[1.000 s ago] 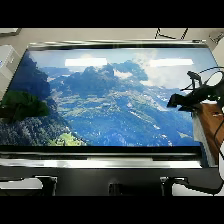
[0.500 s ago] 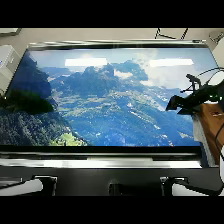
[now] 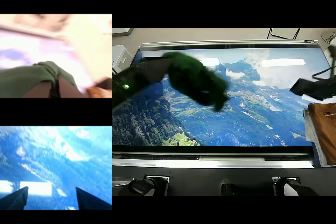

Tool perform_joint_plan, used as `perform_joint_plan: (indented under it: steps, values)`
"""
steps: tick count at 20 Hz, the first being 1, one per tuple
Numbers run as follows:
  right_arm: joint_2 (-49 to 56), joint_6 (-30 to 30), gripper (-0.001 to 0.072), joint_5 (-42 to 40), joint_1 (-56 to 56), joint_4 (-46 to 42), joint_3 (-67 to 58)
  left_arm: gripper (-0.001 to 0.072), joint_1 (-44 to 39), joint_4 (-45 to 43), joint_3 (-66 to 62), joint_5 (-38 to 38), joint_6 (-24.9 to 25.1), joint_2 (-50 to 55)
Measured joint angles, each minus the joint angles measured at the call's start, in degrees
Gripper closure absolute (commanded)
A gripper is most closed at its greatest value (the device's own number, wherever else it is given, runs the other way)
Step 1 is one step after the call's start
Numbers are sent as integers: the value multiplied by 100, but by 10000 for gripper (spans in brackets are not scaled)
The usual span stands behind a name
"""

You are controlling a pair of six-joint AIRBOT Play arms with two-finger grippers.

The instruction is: Fold the clothes and pants, and hang the long-sleeved shirts on hangers.

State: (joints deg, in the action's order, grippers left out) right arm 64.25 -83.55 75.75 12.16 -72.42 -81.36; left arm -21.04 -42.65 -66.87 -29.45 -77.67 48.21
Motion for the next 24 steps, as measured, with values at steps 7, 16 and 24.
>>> perform_joint_plan:
  steps: [7,16,24]
  values:
    - [-743,-179,48,299,0,-22,96,686,-1808,-28,540,1080,-772,1333]
    - [-61,-332,16,273,76,-402,1812,-13,-1318,-37,977,-284,-1888,2885]
    - [1572,-44,7,780,811,457,1847,-13,509,-39,1180,-2546,-828,2804]
